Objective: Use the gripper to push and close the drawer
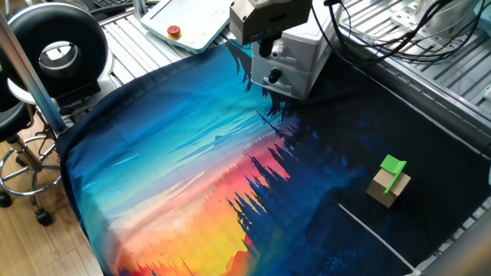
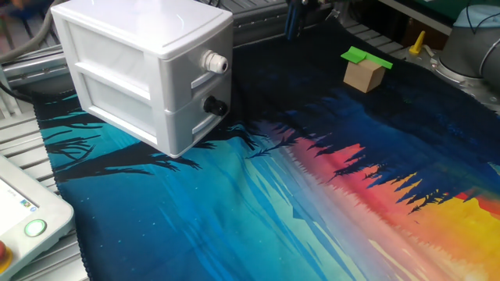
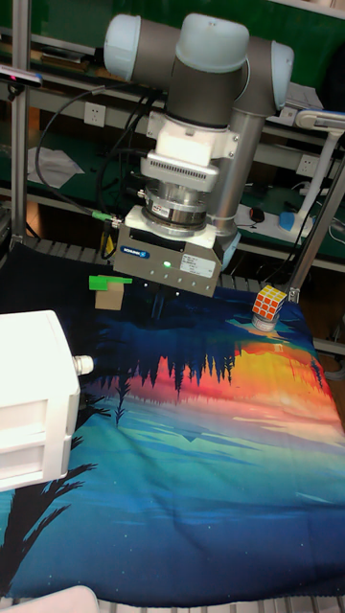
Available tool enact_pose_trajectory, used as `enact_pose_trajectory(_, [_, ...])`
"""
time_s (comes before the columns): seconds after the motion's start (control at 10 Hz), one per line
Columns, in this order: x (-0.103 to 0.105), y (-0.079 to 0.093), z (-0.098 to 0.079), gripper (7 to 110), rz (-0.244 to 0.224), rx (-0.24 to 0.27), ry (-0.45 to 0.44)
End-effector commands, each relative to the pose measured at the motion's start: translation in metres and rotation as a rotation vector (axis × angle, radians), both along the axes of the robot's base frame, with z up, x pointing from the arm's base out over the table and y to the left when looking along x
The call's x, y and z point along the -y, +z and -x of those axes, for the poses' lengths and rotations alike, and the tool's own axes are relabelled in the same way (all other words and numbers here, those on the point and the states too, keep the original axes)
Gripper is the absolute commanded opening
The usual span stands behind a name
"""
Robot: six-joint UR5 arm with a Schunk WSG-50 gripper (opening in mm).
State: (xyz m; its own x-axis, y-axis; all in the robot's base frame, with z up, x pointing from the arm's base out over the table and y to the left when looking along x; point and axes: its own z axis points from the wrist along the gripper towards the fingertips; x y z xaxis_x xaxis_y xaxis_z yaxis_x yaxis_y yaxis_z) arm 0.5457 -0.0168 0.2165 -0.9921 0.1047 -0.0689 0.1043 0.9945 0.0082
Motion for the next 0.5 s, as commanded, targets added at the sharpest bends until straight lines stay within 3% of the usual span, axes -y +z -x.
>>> enact_pose_trajectory(0.0, [-0.0091, -0.0017, 0.0028, 7, -0.023, -0.023, 0.129])
enact_pose_trajectory(0.4, [-0.0069, -0.0048, 0.0092, 7, -0.024, -0.056, 0.120])
